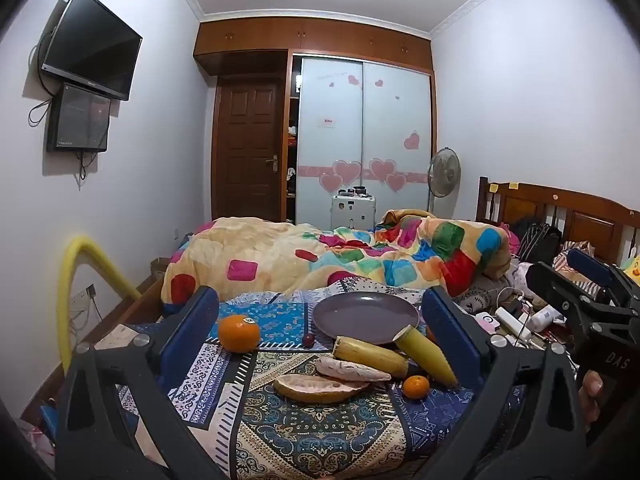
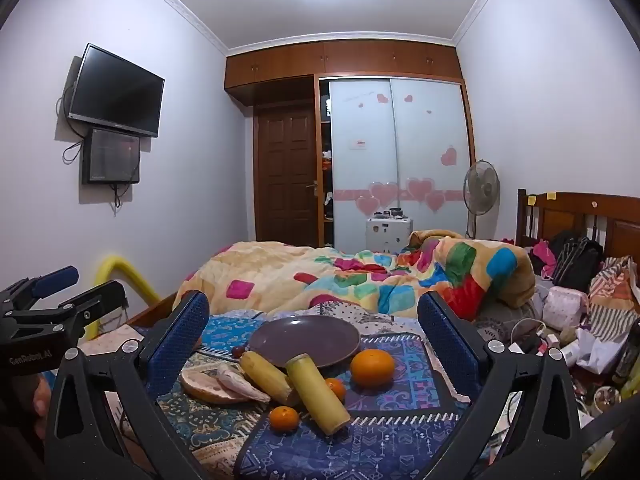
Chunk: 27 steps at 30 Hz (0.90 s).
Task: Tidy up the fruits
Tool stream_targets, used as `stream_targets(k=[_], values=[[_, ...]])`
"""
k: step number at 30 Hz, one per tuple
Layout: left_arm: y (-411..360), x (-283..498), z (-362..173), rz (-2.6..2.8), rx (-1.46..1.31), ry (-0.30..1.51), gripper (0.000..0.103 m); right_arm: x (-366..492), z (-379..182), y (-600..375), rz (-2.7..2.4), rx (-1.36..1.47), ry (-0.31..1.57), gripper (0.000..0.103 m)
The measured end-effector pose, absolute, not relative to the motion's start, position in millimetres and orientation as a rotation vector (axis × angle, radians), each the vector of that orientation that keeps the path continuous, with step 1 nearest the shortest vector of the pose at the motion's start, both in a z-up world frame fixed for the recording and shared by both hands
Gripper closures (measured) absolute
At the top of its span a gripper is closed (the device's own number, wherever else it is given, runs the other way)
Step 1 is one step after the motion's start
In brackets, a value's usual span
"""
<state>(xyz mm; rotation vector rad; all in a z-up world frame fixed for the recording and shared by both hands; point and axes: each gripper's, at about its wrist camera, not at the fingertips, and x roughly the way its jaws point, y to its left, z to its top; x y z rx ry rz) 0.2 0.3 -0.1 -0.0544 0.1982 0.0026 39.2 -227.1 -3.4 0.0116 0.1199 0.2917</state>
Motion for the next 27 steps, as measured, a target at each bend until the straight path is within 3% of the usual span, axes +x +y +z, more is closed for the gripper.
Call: stream_targets(k=[27], values=[[0,-6,3,0.008,-0.040,0.184,0.000,31,3,-217,0.309,0.023,0.104,0.000]])
